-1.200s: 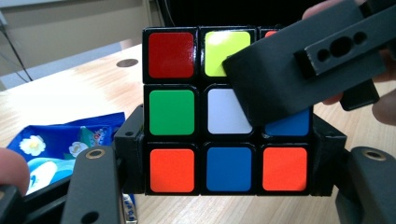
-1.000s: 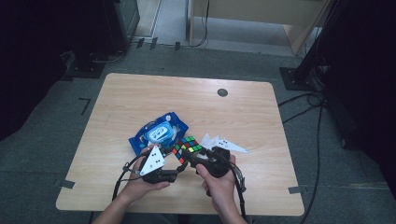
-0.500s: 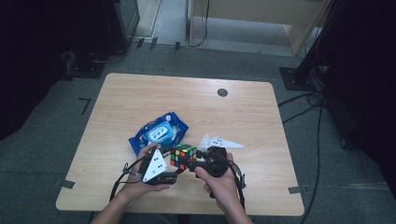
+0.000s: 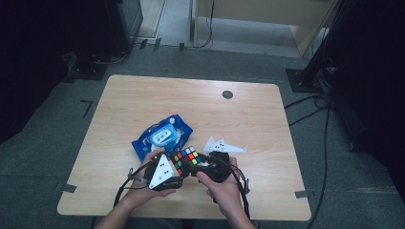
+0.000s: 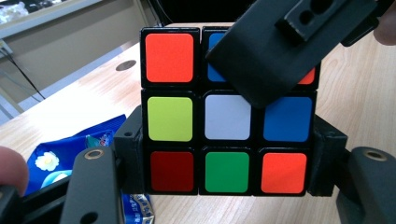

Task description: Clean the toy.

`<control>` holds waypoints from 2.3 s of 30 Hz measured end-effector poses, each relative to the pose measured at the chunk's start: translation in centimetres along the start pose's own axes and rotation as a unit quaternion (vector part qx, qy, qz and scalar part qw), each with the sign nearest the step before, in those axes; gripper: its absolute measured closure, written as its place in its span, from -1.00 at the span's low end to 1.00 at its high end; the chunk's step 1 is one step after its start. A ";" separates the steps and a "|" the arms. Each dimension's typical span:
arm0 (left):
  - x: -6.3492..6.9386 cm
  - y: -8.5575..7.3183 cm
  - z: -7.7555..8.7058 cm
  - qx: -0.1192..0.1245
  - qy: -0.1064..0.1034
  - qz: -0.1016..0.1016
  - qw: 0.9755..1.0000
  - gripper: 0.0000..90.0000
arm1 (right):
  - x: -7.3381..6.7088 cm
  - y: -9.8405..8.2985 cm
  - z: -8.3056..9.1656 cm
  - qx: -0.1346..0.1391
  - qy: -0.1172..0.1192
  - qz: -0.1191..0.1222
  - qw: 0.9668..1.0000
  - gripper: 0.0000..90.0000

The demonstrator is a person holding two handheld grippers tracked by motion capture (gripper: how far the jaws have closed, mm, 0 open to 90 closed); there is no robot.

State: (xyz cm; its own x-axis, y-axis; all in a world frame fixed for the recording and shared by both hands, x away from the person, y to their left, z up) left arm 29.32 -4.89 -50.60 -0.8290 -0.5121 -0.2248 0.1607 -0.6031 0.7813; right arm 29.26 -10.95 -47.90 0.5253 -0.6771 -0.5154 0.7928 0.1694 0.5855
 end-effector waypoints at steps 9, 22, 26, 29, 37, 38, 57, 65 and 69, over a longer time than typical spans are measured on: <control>-3.3 -1.1 0.5 -0.006 0.005 0.074 0.997 -0.24 | 0.9 1.5 2.3 0.052 -0.001 0.039 0.998 -0.33; -3.5 -1.2 0.6 -0.002 -0.006 0.084 0.996 -0.25 | 11.5 -1.9 -1.9 -0.029 -0.190 0.060 0.979 -0.06; -3.3 -1.2 0.6 -0.002 -0.009 0.081 0.997 -0.25 | 12.6 -2.9 -2.5 -0.048 -0.202 0.059 0.976 0.34; -3.2 -1.1 0.7 -0.001 -0.011 0.081 0.997 -0.25 | 13.3 -3.3 -2.6 -0.053 -0.220 0.066 0.972 0.62; -2.6 -1.1 0.4 -0.001 -0.020 0.074 0.997 -0.25 | 11.8 -2.2 -1.1 -0.010 -0.194 0.063 0.979 1.00; -2.5 -1.1 0.4 -0.002 -0.022 0.073 0.997 -0.25 | 10.6 -1.5 -0.5 0.011 -0.173 0.065 0.983 1.00; -0.6 -0.6 -0.2 -0.007 -0.045 0.059 0.997 -0.24 | -2.4 1.0 1.7 0.083 -0.005 0.156 0.984 1.00; -0.9 -0.3 0.6 0.006 -0.048 0.058 0.997 -0.24 | 0.3 1.1 2.1 0.082 -0.052 0.143 0.985 1.00; -0.6 -0.1 0.5 0.005 -0.052 0.056 0.997 -0.24 | 1.9 1.0 2.0 0.081 -0.071 0.116 0.988 1.00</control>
State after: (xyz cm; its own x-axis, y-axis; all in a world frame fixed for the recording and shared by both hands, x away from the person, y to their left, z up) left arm 29.53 -4.24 -50.27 -0.8573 -0.5093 -0.0747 0.2505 -0.5395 0.8039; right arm 30.43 -13.56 -47.06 0.6290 -0.7287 -0.2707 0.5914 0.2226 0.7751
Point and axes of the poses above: each handheld gripper's, and its own axes: z roughly backward along the jaws, y roughly out of its top, x roughly to its right, the point moved 10 cm from there along -z, roughly forward along the jaws, and after that the axes turned 15 degrees about -x, right-handed, at the moved point
